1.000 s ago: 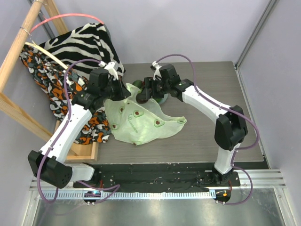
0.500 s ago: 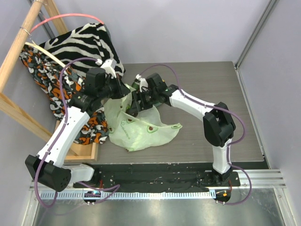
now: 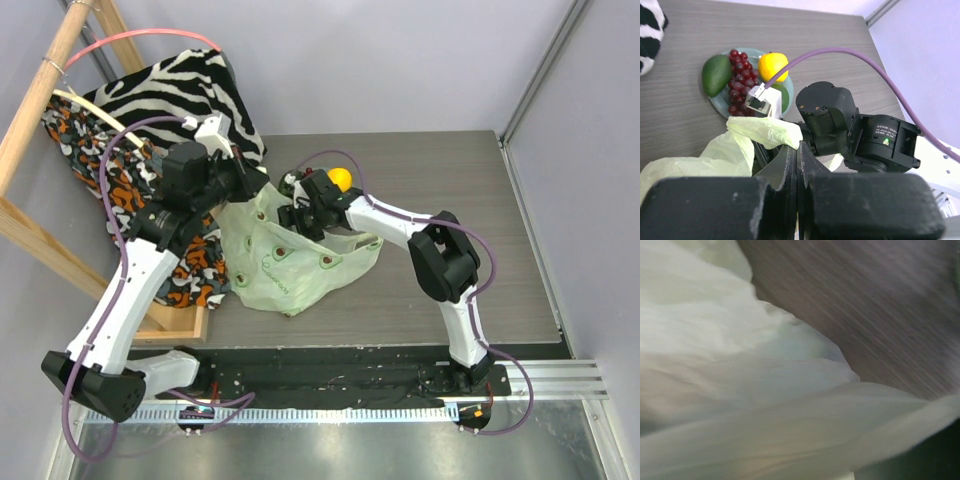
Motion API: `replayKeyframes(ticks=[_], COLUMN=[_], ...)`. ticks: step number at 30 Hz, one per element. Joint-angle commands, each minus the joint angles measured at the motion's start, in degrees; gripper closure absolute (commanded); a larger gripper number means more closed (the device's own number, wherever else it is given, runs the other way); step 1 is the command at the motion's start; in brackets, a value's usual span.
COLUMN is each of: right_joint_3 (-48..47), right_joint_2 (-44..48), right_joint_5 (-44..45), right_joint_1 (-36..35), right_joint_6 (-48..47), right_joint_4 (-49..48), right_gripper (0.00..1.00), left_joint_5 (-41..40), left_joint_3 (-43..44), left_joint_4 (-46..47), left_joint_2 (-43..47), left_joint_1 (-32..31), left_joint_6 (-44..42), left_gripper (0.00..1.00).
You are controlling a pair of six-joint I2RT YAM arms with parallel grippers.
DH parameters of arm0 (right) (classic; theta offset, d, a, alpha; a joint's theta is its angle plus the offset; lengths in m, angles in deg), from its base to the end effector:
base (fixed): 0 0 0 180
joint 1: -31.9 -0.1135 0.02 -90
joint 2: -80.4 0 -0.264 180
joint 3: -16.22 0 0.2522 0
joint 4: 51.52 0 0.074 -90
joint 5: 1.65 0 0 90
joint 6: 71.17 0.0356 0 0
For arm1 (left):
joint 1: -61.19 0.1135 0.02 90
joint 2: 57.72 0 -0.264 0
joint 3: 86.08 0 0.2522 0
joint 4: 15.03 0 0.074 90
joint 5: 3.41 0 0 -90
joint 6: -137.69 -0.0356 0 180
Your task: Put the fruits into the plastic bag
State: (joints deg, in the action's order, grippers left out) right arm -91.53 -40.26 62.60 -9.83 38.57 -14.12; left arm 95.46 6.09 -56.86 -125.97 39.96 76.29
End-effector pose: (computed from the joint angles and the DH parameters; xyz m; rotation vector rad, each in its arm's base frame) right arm 0.3391 0.3232 0.2026 -0.7050 2.5064 0.9884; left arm 0.2372 -0.0980 0.4274 -0.0154 1.9477 -0.7330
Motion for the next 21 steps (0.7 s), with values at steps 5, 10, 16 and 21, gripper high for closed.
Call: replayKeyframes(ticks=[5, 10, 16, 21], right_joint_3=[-0.22, 0.04, 3.02, 4.17], right_joint_2=[5.17, 6.93, 9.48, 10.01], right_joint_5=[9.58, 13.27, 10.47, 6.69], right_joint_1=[-0.28, -0.28, -0.19, -0.28], right_joint_6=[-0.06, -3.31, -6.74, -7.88], right_joint_4=[1.76, 6.58, 8.44, 8.35], right_gripper=[0.55, 0.52, 0.50, 0.43], left_joint_5=[-4.81, -8.42, -6.59, -5.79], left_joint_3=[0.16, -1.68, -7.12, -10.03], left_joint_4=[1.10, -3.73, -5.50, -4.18], left_joint_2=[3.12, 4.09, 5.40, 5.67], left_joint_1=[0.32, 0.32, 0.32, 0.40], left_joint_6=[-0.56, -2.23, -0.66, 1.02], left_gripper=[1.00, 1.00, 1.00, 1.00])
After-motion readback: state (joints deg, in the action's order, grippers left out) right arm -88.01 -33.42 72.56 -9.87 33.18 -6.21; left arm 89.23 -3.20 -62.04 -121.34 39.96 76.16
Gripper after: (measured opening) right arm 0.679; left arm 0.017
